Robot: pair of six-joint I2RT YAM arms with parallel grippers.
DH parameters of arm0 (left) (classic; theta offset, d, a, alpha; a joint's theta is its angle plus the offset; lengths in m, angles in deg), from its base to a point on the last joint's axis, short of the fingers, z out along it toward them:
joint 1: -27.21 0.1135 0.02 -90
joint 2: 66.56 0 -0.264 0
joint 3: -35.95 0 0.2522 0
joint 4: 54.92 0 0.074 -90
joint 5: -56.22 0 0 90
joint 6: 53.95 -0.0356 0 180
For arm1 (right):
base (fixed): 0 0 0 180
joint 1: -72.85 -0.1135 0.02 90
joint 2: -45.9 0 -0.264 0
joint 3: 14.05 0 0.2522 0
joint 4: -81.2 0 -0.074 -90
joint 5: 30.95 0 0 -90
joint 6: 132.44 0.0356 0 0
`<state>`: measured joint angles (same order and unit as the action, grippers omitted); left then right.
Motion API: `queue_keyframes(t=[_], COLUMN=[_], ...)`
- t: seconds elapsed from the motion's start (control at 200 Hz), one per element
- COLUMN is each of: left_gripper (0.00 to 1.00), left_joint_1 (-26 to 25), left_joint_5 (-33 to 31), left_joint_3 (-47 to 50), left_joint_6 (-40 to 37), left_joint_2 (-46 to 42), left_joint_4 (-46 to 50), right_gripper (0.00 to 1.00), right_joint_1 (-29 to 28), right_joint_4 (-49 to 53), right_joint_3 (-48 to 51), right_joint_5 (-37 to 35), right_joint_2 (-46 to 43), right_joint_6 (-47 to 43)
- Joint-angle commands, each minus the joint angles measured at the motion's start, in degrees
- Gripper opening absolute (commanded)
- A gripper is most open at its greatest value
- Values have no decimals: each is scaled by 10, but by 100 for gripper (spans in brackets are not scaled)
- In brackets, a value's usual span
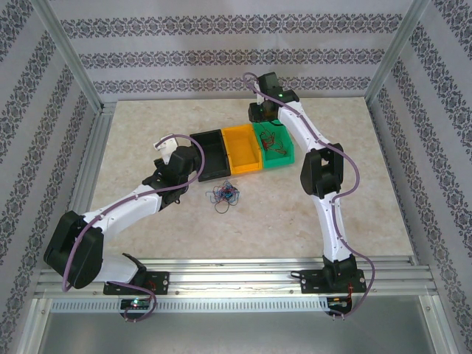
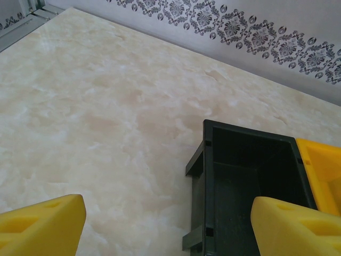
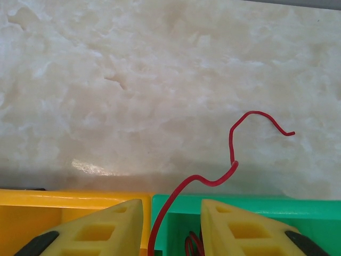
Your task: Untangle the cables
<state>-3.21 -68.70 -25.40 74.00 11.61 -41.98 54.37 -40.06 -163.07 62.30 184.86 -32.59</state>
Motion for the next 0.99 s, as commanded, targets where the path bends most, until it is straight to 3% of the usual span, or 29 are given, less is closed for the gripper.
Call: queue_keyframes(t=[0.0,0.155,0.385,0.67,0.989], left_gripper=[81,81,81,81,81], left_joint_1=[-6,-7,-7,-7,-8], left_joint_5=[-5,-5,-4,2,7], left_joint_3=[-3,-6,-9,-6,1], left_joint_6=[7,6,7,12,17], left_joint_2=[4,5,8,8,7], left_joint_4=[1,0,1,-1,-4], right_gripper=[35,30,1,0,0], right_joint_1=[4,4,3,-4,-7], right_joint_4=[18,17,4,-76,-241], right_joint_3=[-11,-10,-1,137,397], right_joint_5=[2,4,7,-8,-15], right_joint_2=[17,25,2,-125,-279], right_joint_6=[-14,-14,-18,-43,-30])
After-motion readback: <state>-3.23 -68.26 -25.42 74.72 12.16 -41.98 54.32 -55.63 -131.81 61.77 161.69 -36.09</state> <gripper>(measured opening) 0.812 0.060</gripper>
